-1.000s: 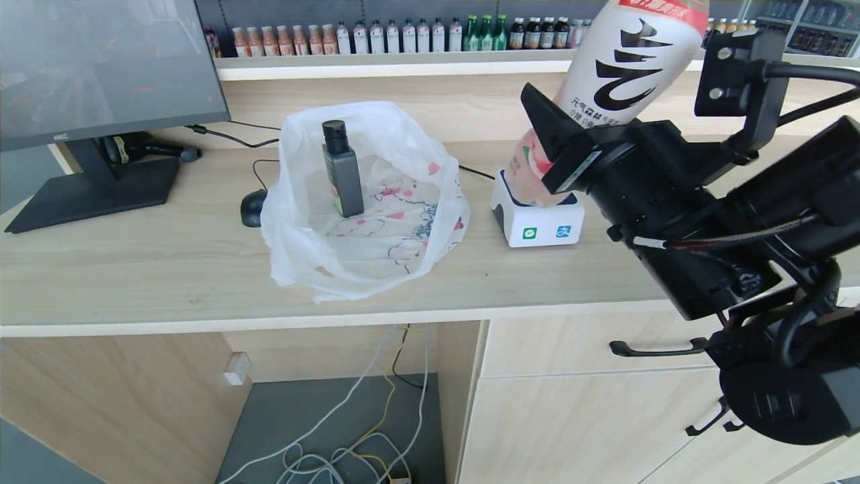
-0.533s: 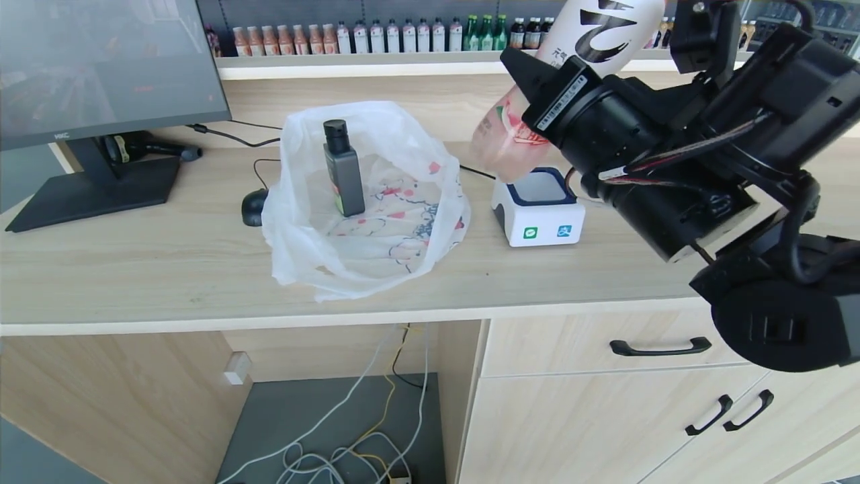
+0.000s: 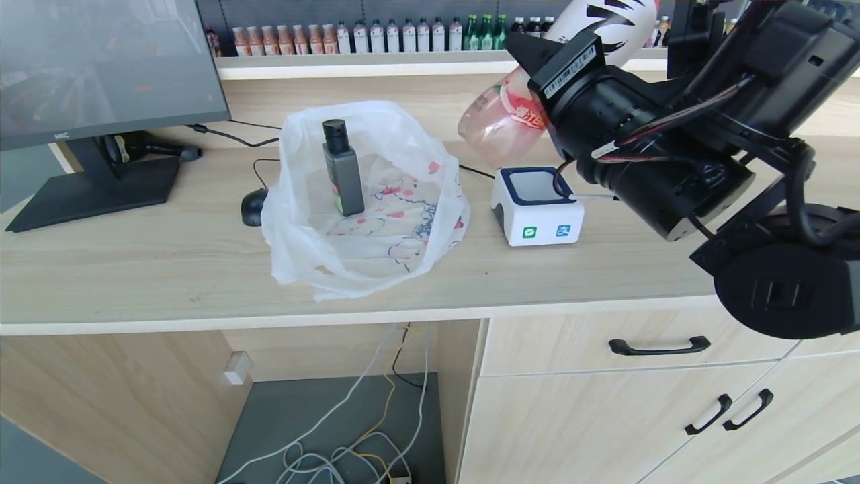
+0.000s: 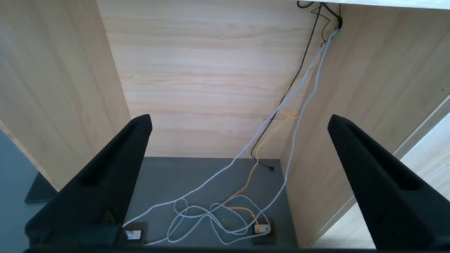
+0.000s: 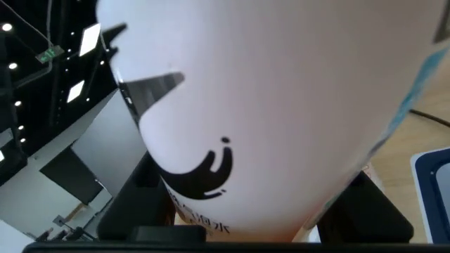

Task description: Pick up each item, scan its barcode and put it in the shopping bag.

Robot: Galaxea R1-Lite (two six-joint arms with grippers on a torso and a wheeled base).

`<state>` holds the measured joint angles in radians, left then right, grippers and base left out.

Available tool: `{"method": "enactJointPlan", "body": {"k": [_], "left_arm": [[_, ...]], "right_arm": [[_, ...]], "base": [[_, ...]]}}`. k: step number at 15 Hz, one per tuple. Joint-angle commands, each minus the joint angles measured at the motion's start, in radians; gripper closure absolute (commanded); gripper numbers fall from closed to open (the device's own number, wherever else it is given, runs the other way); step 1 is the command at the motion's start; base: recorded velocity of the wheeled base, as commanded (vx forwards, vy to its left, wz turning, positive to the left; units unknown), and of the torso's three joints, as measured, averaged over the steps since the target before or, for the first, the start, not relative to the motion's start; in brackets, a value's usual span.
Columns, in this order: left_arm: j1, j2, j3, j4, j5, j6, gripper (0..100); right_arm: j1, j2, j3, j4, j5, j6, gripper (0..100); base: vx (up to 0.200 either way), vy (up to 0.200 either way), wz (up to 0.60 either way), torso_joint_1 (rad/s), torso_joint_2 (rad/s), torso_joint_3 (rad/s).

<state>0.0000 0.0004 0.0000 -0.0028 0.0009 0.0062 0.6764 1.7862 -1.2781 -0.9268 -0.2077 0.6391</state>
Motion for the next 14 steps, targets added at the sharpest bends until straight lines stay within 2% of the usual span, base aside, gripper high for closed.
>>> {"method": "enactJointPlan", "body": {"k": [1, 5, 9, 14], "left_arm": [[0.0, 0.0, 0.0, 0.0, 0.001, 0.0, 0], [0.0, 0.0, 0.0, 0.0, -0.001, 0.0, 0], [0.0, 0.0, 0.0, 0.0, -0.001, 0.0, 0], [0.0, 0.0, 0.0, 0.0, 0.001, 0.0, 0]], "right_arm": [[-0.02, 0.015, 0.011, 0.0, 0.008, 0.011, 100], [-0.1, 0.062, 0.009, -0.003, 0.114, 0.001, 100], [-0.147, 0.107, 0.002, -0.004, 0.132, 0.004, 100], [-0.156, 0.119, -0.017, -0.006, 0.163, 0.008, 100]], "base": [[0.0, 0.0, 0.0, 0.0, 0.0, 0.0], [0.0, 0.0, 0.0, 0.0, 0.0, 0.0], [0.0, 0.0, 0.0, 0.0, 0.0, 0.0], [0.0, 0.0, 0.0, 0.0, 0.0, 0.0]]}}
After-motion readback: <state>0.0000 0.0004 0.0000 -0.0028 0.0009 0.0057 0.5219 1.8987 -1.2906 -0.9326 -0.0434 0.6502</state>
